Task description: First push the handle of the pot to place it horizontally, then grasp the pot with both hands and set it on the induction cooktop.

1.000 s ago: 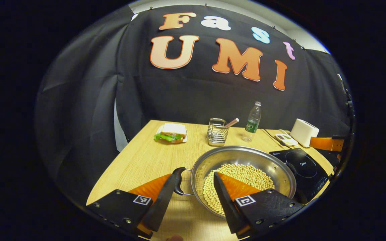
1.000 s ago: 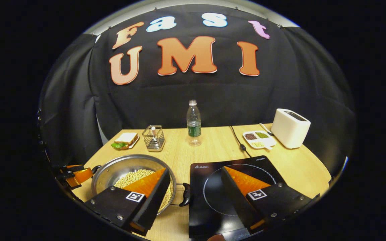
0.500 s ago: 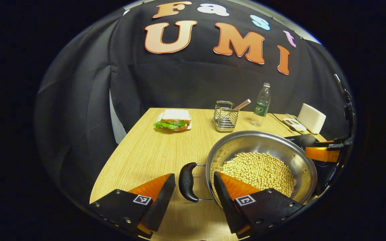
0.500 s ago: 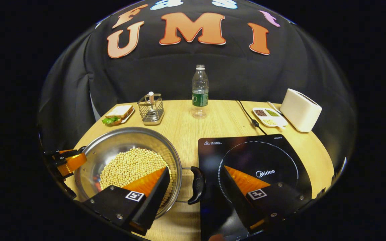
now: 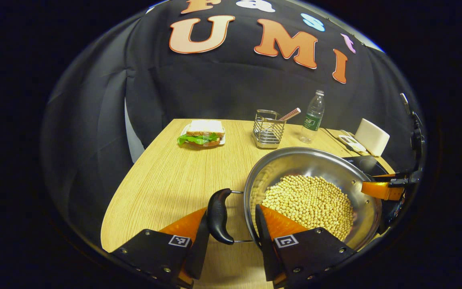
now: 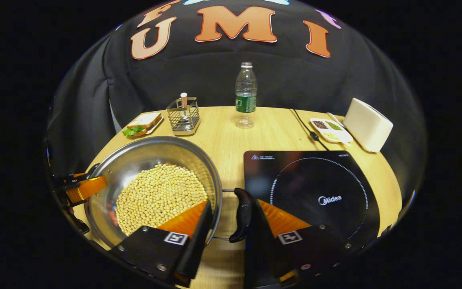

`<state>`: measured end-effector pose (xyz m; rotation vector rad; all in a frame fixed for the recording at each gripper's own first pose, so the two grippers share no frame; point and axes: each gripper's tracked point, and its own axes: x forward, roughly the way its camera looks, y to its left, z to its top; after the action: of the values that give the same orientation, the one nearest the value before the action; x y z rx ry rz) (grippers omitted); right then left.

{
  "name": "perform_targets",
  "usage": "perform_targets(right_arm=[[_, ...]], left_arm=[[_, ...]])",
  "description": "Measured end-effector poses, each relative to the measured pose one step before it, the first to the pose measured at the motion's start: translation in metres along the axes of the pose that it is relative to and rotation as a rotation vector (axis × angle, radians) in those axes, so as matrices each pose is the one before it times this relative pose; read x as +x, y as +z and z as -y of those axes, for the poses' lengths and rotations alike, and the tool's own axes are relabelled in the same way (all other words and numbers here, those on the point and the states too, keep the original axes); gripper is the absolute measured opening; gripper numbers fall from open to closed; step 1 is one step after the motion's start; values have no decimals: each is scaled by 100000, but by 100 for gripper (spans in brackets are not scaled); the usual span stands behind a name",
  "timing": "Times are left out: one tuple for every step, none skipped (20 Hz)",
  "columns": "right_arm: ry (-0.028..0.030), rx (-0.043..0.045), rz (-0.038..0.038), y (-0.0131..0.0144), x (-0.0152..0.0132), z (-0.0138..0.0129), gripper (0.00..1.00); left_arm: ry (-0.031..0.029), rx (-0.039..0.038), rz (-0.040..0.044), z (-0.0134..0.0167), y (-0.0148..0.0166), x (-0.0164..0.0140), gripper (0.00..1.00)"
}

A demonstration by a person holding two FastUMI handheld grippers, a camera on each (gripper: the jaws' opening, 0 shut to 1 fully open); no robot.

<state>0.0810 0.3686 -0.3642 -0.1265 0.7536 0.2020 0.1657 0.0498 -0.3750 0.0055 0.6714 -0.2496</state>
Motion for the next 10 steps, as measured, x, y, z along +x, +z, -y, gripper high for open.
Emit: perform_targets(right_arm=[[-117,972,-906,-109,132,-6,61],[-215,1247,14,247,41,104,60],[-7,698,-1360,-150,15,-5,55],[713,415,-246,212,-269,20,53],[373,-57,352,132,-277,-27,51],[378,-265,1168,416,-345,148,51],[603,512,1796,387,-583,195,51],[649,13,707,288,-680,193,51],[626,110,1094,340,-1040,196,51],[537,501,1123,593,-613,352,51]], left_arm=[[744,-281,-725,52,-14,-102,58],[802,-906,-507,11,32,-352,59],[632,-719,-574,192,-158,-340,58],[835,-1095,-846,33,-189,-357,58],[592,-1049,-669,243,-156,-201,57],[433,-823,745,161,304,-682,57],[795,-201,930,167,280,-339,57],[691,704,1562,255,587,-715,55],[620,910,2092,221,727,-779,58],[512,1083,1378,199,683,-676,57]])
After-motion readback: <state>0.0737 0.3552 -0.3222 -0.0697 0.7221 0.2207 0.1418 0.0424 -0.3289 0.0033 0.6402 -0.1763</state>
